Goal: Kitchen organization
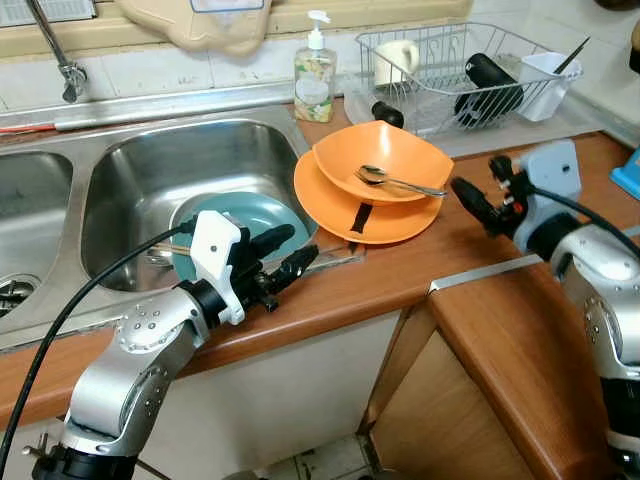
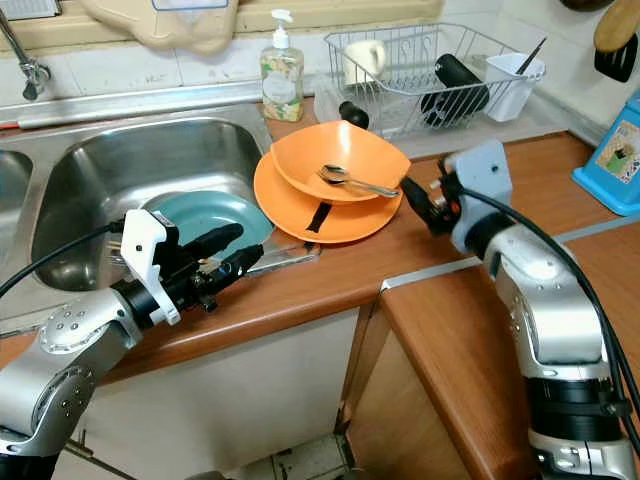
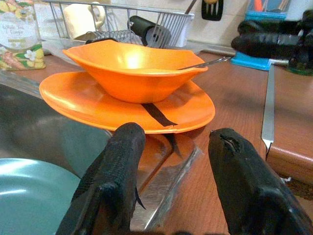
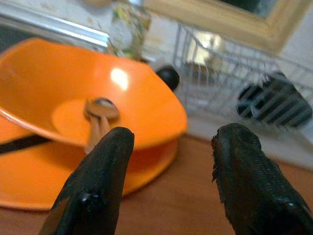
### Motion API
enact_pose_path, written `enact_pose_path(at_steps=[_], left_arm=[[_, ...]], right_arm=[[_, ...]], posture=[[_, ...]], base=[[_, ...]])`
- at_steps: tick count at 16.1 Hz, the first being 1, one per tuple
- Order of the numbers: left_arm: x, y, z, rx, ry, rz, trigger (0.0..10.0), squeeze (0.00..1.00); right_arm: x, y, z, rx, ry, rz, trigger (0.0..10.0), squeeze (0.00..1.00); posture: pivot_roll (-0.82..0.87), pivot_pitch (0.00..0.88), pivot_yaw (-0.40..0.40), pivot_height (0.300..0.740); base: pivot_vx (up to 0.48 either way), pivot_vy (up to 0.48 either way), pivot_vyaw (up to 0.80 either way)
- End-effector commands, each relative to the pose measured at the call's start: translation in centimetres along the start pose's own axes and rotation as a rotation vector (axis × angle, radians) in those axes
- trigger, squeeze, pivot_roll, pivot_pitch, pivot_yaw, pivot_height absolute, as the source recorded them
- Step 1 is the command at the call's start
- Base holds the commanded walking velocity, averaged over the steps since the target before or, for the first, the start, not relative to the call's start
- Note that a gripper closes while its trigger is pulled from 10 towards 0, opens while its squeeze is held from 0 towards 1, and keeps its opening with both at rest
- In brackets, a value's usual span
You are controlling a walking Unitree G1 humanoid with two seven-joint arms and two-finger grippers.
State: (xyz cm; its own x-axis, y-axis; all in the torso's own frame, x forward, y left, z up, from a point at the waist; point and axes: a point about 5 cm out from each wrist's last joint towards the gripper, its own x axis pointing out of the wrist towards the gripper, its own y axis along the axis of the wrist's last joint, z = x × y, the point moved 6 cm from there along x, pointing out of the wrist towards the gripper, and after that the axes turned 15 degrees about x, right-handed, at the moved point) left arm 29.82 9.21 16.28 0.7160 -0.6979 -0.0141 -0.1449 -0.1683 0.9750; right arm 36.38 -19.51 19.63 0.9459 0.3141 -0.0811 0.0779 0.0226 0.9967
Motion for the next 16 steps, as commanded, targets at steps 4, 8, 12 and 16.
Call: enact_pose_path(at_steps=[4,8,12,16], left_arm=[[0.0,0.2,0.3,0.015,-0.022,-0.004,10.0,0.0],[0.1,0.2,0.3,0.016,-0.023,-0.005,10.0,0.0],[0.0,0.2,0.2,0.017,-0.022,-0.005,10.0,0.0],[0.0,0.1,0.2,0.018,-0.019,-0.007,10.0,0.0]], right_arm=[[-0.3,-1.3,0.5,-0.039,-0.025,-0.059,10.0,0.0],[0.3,-1.4,-0.3,-0.044,0.001,-0.06,10.0,0.0],[0.7,-1.2,-0.7,-0.043,0.016,-0.055,10.0,0.0],[1.0,-1.2,-0.9,-0.033,0.022,-0.049,10.0,0.0]], posture=[[-0.11,0.0,0.024,0.74],[-0.1,0.0,0.024,0.74],[-0.1,0.0,0.021,0.74],[-0.1,0.0,0.021,0.74]], base=[[0.0,0.0,0.0],[0.0,0.0,0.0],[0.0,0.0,0.0],[0.0,0.0,0.0]])
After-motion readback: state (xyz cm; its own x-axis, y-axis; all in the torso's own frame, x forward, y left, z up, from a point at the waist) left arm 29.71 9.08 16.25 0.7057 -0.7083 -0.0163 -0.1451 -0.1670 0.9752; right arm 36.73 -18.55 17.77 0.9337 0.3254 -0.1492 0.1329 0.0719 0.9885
